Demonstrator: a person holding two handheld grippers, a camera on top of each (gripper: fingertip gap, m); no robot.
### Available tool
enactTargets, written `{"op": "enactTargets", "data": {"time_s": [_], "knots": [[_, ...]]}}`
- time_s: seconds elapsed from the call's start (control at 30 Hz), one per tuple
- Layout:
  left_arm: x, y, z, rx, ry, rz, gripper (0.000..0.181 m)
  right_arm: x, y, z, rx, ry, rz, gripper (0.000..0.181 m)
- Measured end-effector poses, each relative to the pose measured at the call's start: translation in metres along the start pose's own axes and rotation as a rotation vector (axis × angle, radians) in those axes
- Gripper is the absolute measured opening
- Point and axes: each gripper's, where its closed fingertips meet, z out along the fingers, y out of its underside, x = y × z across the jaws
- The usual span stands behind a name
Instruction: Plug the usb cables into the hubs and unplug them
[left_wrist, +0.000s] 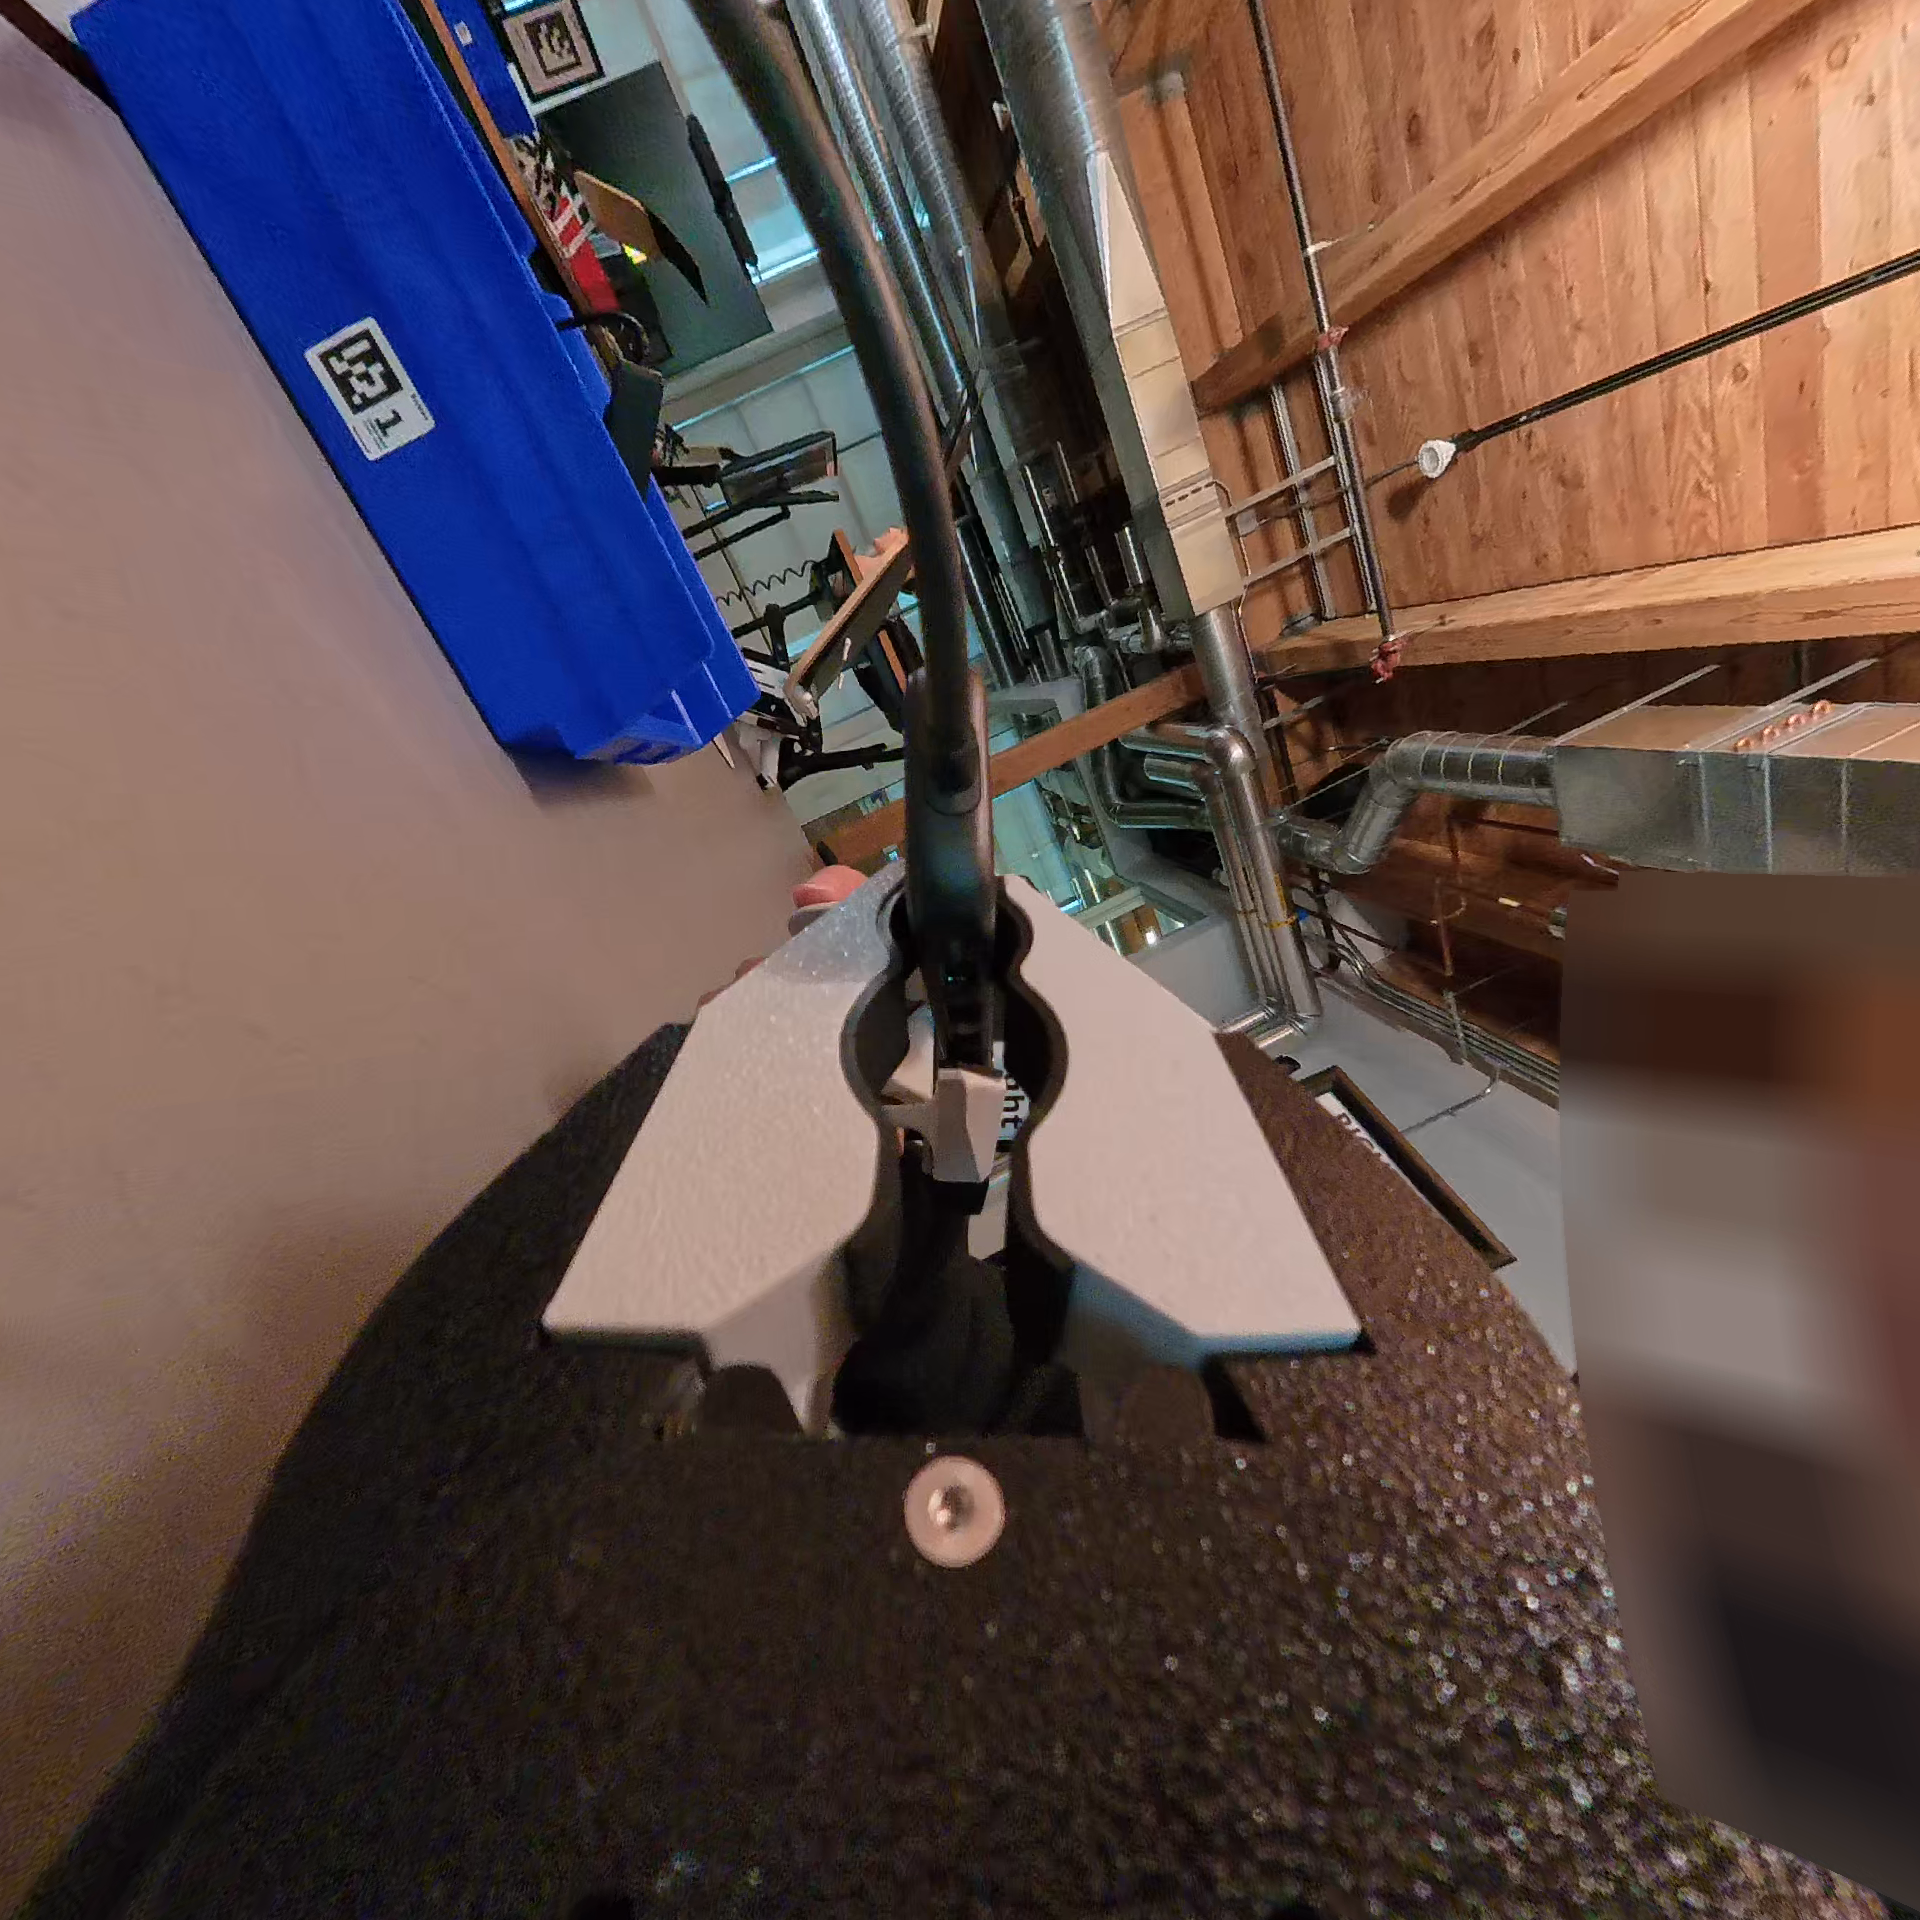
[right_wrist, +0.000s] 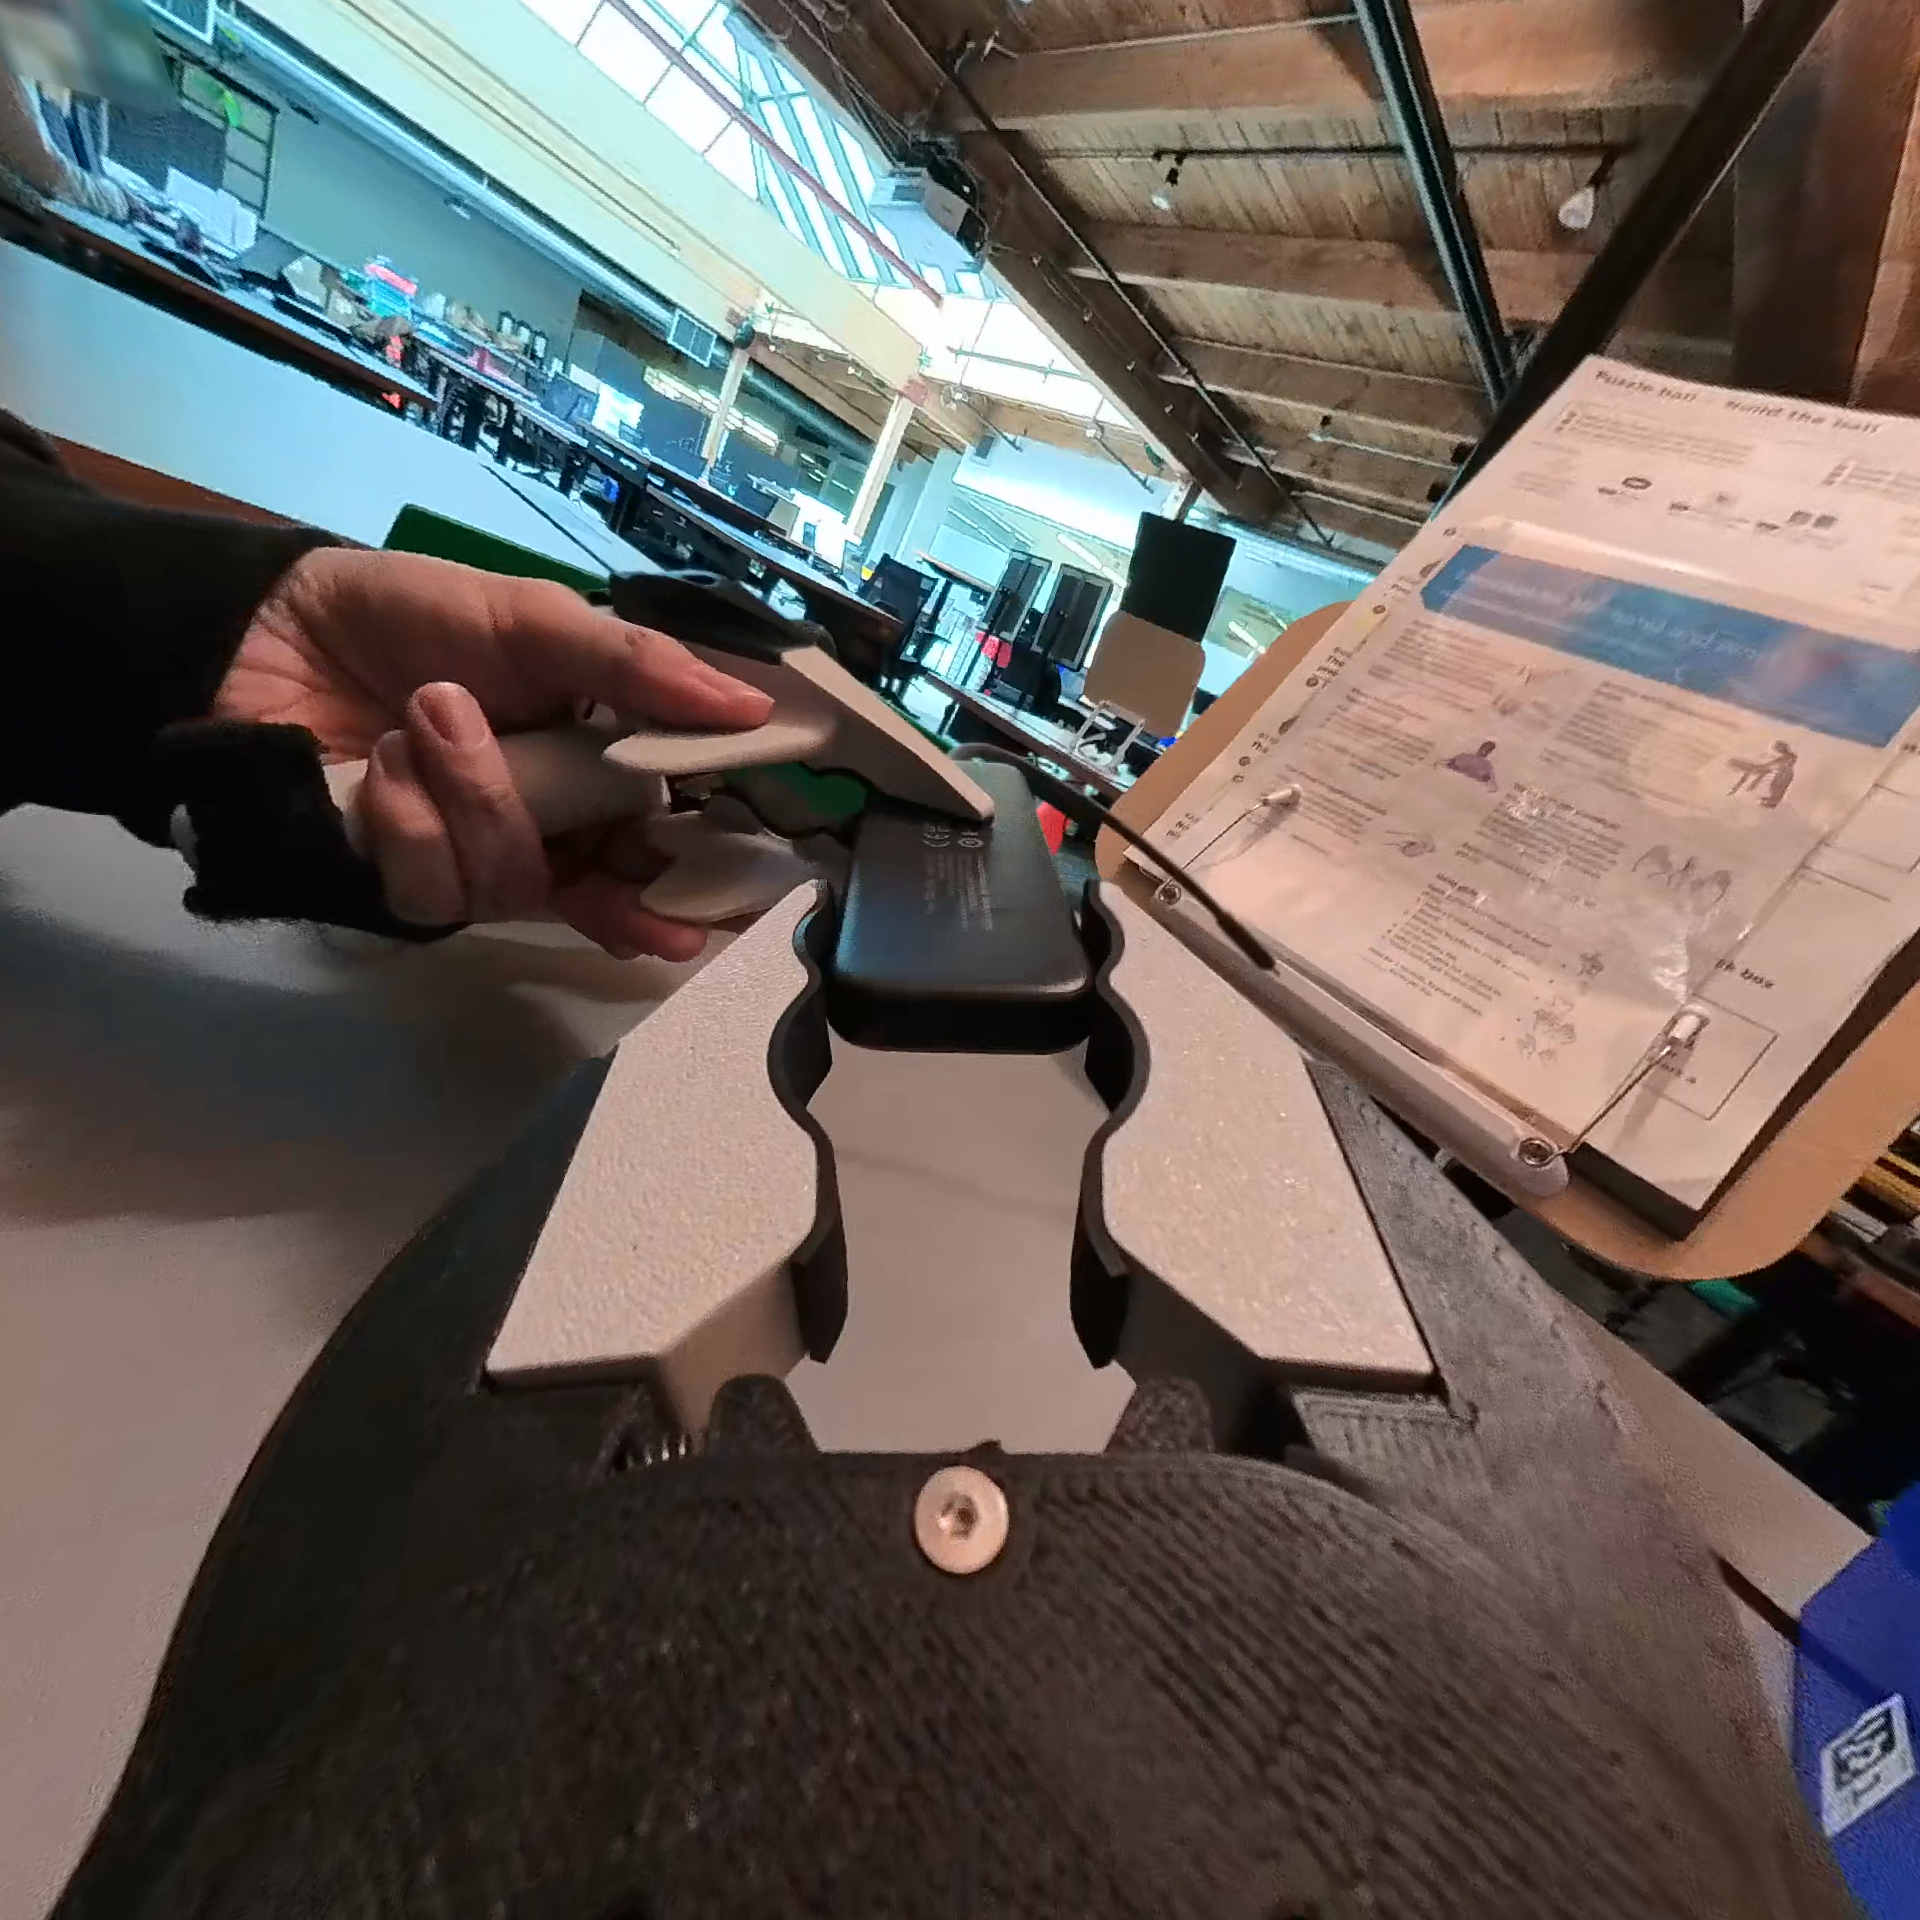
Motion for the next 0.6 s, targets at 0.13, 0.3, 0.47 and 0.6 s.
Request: {"op": "enactTargets", "data": {"time_s": [0.13, 0.3, 0.47, 0.6], "knots": [[-0.001, 0.000, -0.001, -0.008, -0.004, -0.001, 0.009, -0.001, 0.002, 0.001, -0.035, -0.024, 0.044, 0.046], [0.006, -0.008, 0.003, 0.044, -0.036, 0.142, 0.025, 0.006, -0.006, 0.003, -0.019, 0.027, 0.208, 0.046], [0.008, -0.010, 0.003, 0.015, -0.258, 0.590, 0.060, 0.042, -0.004, -0.011, 0.055, 0.124, 0.434, 0.046], [0.018, -0.013, 0.002, 0.071, -0.285, 0.742, 0.047, 0.055, -0.004, -0.019, 0.079, 0.151, 0.467, 0.046]]}}
